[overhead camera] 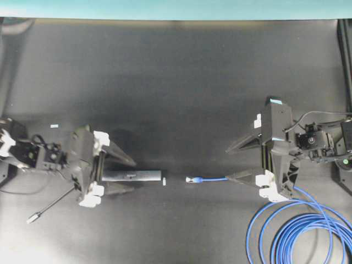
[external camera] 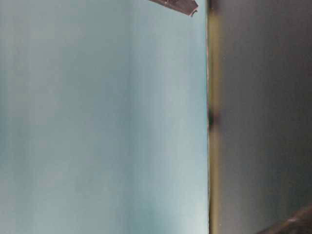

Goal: Insert the LAN cable into the hub.
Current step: 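Lower and close left gripper on hub, right gripper on blue cable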

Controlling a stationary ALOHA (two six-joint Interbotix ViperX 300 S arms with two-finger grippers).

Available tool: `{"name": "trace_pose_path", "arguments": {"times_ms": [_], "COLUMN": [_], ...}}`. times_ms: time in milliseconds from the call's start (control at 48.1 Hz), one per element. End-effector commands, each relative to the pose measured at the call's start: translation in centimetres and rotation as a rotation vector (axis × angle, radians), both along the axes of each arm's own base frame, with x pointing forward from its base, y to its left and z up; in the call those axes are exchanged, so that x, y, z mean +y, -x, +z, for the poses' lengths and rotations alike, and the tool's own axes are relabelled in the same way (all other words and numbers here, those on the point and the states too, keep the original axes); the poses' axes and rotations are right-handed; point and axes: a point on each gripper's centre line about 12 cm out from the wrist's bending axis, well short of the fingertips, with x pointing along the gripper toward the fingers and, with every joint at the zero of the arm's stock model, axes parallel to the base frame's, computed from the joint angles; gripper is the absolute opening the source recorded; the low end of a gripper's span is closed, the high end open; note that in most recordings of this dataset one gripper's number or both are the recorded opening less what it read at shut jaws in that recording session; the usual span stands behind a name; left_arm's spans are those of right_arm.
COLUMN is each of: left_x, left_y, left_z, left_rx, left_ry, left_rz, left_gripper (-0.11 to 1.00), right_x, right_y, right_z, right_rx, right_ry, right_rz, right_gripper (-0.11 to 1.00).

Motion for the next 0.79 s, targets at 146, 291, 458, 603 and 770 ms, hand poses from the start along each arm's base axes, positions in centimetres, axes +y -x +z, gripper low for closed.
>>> {"name": "trace_pose_path", "arguments": {"times_ms": [146, 291, 458, 603, 770], "left_x": [0.1, 0.2, 0.0, 0.2, 0.8], "left_y": [-0.2, -0.4, -0.5, -0.6, -1.1], "left_z": [-1.2, -1.8, -1.7, -0.8, 0.5], "left_rx": [0.053, 0.094, 0.095, 0.071, 0.084], "left_ry": [-0.006, -0.011, -0.031, -0.063, -0.07], "left_rz": [0.002, 0.006, -0.005, -0.01, 0.01], "left_gripper": [0.73, 0.69, 0.42, 0.28, 0.28], "right_x": [0.5, 0.6, 1.1, 1.4, 1.4], "right_y": [-0.1, -0.1, 0.0, 0.1, -0.2], "right_z": [0.2, 0.2, -0.1, -0.8, -1.8], "right_rx": [-0.011, -0.009, -0.002, 0.004, -0.025], "right_ry": [-0.009, -0.009, -0.008, -0.006, -0.005], "right_rz": [0.01, 0.014, 0.03, 0.039, 0.039], "right_gripper": [0.68, 0.67, 0.68, 0.67, 0.67]}}
